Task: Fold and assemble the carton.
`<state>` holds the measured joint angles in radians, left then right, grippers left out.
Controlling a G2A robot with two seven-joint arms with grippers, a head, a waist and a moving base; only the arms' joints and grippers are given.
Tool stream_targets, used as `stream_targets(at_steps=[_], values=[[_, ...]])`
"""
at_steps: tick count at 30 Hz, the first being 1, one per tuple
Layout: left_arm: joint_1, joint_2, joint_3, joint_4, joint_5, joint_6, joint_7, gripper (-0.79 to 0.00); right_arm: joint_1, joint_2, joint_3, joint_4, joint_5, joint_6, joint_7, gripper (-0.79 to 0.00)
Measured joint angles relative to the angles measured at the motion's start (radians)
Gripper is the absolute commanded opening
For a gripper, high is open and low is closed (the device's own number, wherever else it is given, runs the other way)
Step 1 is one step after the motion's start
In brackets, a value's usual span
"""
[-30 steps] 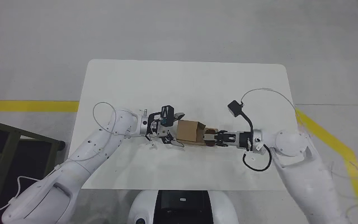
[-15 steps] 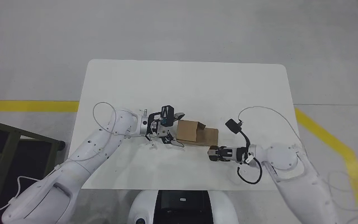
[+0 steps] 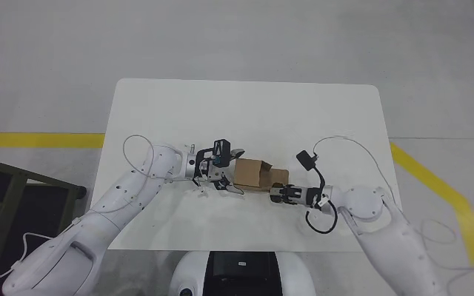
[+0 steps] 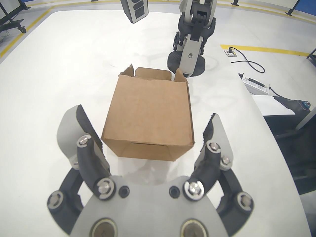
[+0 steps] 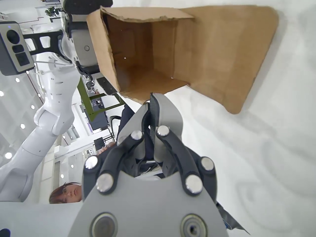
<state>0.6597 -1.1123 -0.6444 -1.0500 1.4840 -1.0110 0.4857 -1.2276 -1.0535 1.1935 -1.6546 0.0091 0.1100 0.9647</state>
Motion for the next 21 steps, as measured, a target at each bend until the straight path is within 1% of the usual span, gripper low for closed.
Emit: stream_targets(at_steps=[13,21], values=[[0.0,0.0,0.0,0.0,0.0,0.0,0.0,0.0,0.103,-0.025,-0.089,0.111,0.054,-0.03,-0.012,-0.785],[0.0,0.0,0.0,0.0,0.0,0.0,0.0,0.0,0.149,-0.039,-0.126,0.16,0.091,-0.044,-0.019,-0.785]])
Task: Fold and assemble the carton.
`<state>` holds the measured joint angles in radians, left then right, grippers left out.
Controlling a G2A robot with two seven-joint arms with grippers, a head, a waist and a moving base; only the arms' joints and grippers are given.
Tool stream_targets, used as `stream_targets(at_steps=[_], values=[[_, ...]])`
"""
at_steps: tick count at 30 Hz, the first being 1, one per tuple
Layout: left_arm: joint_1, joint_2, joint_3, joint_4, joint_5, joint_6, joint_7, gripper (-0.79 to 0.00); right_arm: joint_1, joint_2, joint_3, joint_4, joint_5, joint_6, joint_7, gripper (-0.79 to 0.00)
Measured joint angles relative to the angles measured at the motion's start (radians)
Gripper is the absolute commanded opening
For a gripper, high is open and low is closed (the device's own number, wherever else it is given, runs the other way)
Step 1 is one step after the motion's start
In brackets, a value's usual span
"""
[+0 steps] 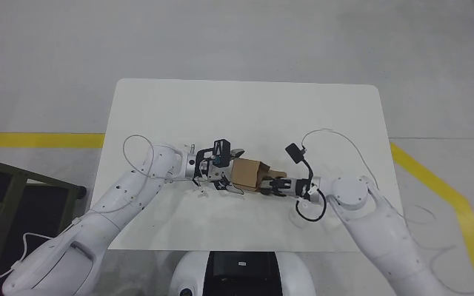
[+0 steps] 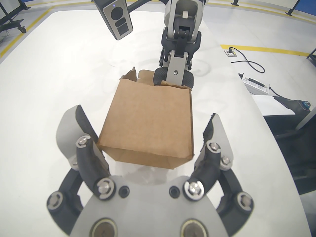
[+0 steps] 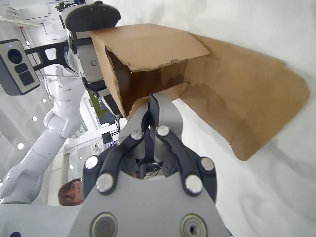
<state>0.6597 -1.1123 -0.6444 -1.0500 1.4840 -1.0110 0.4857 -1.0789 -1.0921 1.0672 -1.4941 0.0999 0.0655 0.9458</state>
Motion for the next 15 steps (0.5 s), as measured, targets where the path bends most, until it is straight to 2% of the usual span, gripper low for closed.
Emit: stream_targets(at_steps=[15], values=[[0.0,0.0,0.0,0.0,0.0,0.0,0.0,0.0,0.066,-0.034,-0.079,0.114,0.062,-0.028,-0.045,-0.785]])
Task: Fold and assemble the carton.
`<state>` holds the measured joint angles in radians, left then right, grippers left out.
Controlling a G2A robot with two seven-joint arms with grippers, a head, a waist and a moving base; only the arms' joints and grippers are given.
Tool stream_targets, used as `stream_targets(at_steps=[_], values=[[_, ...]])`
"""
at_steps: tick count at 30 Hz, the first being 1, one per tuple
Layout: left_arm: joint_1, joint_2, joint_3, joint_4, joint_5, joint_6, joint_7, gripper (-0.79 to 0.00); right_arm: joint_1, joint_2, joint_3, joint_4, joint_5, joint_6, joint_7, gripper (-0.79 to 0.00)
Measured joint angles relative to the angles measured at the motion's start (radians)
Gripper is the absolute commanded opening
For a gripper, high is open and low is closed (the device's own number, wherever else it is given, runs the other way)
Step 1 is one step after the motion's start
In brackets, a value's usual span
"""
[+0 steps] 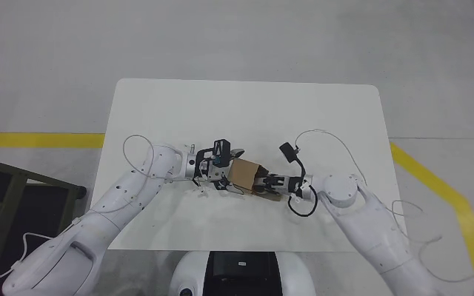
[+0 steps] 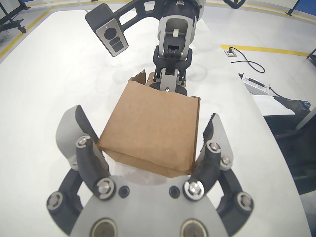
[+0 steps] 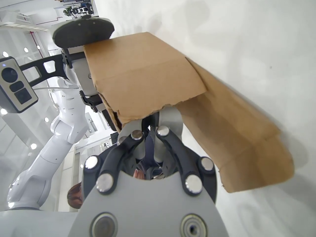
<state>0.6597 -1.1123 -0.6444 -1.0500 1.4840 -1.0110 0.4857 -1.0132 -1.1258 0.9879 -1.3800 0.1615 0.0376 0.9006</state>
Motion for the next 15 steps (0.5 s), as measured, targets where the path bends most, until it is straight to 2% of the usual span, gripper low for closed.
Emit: stream_targets(at_steps=[15], values=[[0.0,0.0,0.0,0.0,0.0,0.0,0.0,0.0,0.029,-0.016,-0.028,0.027,0.007,-0.023,-0.012,-0.785]])
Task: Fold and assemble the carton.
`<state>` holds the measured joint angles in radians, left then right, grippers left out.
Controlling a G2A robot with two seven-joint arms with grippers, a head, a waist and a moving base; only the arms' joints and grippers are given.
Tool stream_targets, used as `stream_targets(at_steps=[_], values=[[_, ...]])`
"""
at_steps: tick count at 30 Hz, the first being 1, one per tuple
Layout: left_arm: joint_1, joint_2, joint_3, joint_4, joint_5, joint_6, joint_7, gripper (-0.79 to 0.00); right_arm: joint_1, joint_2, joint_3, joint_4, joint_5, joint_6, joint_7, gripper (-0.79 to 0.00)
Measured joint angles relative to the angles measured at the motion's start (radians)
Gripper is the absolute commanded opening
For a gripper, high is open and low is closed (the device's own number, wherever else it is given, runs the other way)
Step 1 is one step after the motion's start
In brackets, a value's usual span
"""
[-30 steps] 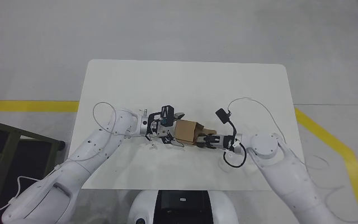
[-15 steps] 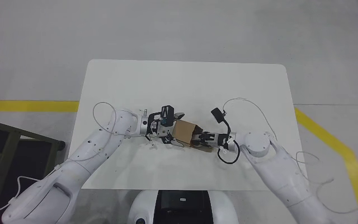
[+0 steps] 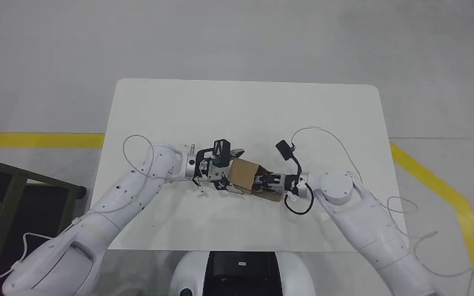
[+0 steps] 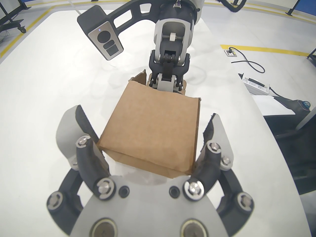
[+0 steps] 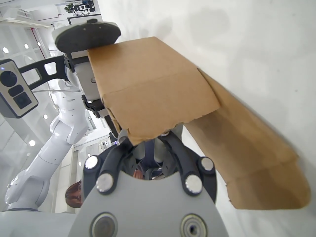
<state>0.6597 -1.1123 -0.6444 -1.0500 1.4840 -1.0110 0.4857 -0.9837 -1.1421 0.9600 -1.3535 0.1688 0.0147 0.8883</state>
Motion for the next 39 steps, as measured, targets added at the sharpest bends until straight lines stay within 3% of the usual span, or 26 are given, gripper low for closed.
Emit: stream_targets(at_steps=[8,16,25,31,39], values=[[0.0,0.0,0.0,0.0,0.0,0.0,0.0,0.0,-0.025,0.014,0.049,-0.011,0.004,-0.026,0.041,-0.785],[0.0,0.0,0.0,0.0,0.0,0.0,0.0,0.0,-0.077,0.049,0.126,-0.112,-0.079,-0.005,0.138,-0.785],[0.0,0.0,0.0,0.0,0.0,0.0,0.0,0.0,-0.103,0.069,0.191,-0.148,-0.138,0.035,0.117,-0.785],[0.0,0.0,0.0,0.0,0.0,0.0,0.0,0.0,-0.087,0.065,0.189,-0.115,-0.115,0.019,0.076,-0.785],[0.0,0.0,0.0,0.0,0.0,0.0,0.0,0.0,-0.065,0.055,0.136,-0.099,-0.109,-0.024,0.105,-0.785]])
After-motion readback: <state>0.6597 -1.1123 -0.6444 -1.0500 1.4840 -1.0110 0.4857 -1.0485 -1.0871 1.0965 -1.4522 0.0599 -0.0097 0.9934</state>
